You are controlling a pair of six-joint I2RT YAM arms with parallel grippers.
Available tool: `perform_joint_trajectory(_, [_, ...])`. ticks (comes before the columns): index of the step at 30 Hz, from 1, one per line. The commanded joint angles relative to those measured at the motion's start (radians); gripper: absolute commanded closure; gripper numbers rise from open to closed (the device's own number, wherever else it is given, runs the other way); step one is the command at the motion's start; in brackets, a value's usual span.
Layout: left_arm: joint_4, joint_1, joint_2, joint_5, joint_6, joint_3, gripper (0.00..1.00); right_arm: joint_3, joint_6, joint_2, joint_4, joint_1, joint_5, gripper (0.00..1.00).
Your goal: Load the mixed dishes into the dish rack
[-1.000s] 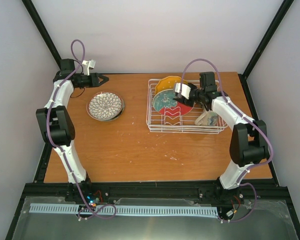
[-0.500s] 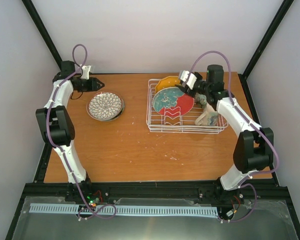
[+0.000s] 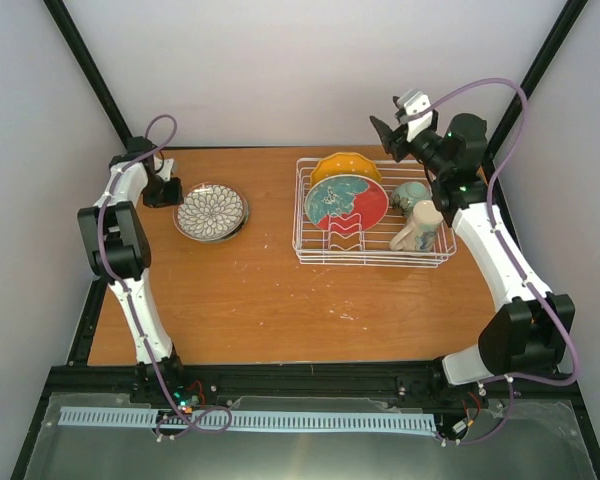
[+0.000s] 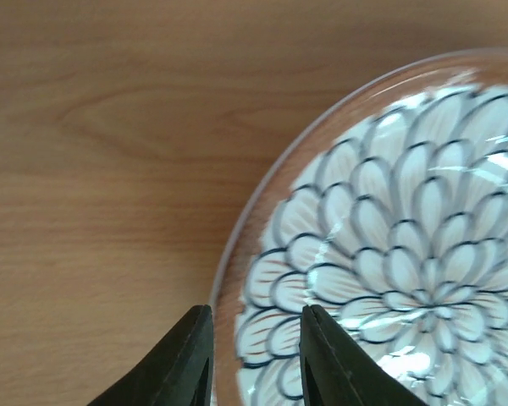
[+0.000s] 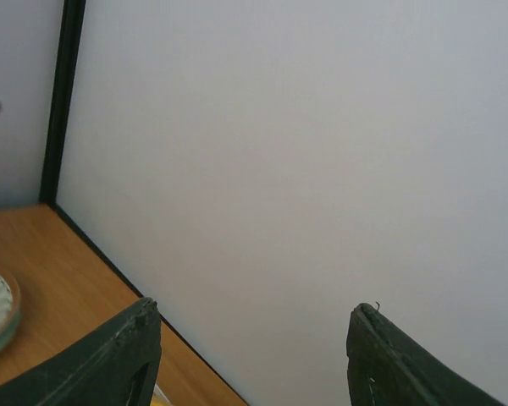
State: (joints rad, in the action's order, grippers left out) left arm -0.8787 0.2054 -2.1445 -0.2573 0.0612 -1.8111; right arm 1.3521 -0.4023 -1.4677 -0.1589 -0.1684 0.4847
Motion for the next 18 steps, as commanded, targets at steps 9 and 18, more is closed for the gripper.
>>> perform_joint_trajectory(9, [-0.041, 0.003, -0.028, 0.228, -0.028, -0.014, 0.65, 0.033, 0.292, 0.075, -0.001, 0.006, 0.046, 0.41])
perform_joint_trajectory(18, [-0.032, 0.003, -0.061, 0.158, -0.028, -0.009, 0.72, 0.043, 0.297, 0.081, 0.025, 0.006, 0.066, 0.41])
